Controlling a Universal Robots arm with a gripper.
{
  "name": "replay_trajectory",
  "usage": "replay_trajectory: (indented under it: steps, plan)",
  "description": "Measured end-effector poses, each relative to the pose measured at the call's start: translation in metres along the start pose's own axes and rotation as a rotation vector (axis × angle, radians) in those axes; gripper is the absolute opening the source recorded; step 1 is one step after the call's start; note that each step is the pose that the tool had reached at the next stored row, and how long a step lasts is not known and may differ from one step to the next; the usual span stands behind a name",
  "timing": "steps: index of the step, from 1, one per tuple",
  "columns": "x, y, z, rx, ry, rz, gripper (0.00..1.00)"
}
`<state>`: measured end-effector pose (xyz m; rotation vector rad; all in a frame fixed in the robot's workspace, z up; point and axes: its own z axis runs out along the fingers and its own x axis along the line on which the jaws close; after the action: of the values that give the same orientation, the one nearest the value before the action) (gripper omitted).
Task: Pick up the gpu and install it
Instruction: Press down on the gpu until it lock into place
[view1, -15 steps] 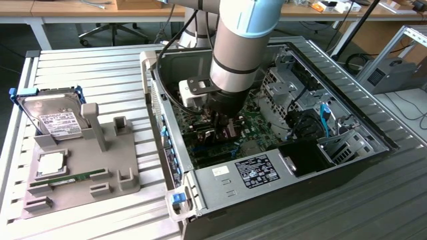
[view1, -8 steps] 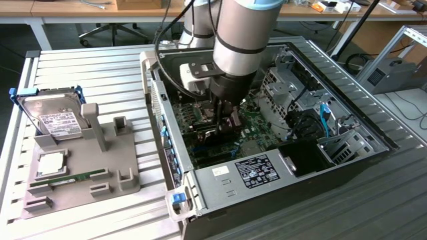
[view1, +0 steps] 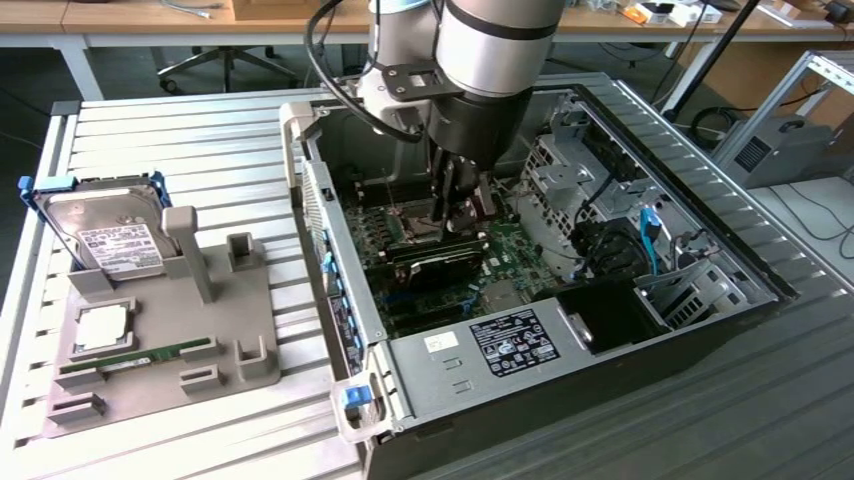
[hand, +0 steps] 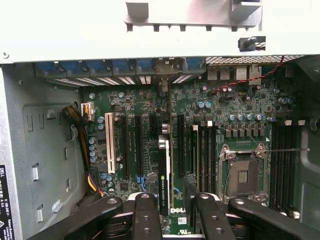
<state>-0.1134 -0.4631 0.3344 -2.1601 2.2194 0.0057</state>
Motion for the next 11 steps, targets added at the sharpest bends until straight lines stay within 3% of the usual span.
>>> replay_trajectory:
  steps: [11]
  plan:
    - [0.0000,0.0000,0.0000,0.0000,0.0000,0.000,0.32]
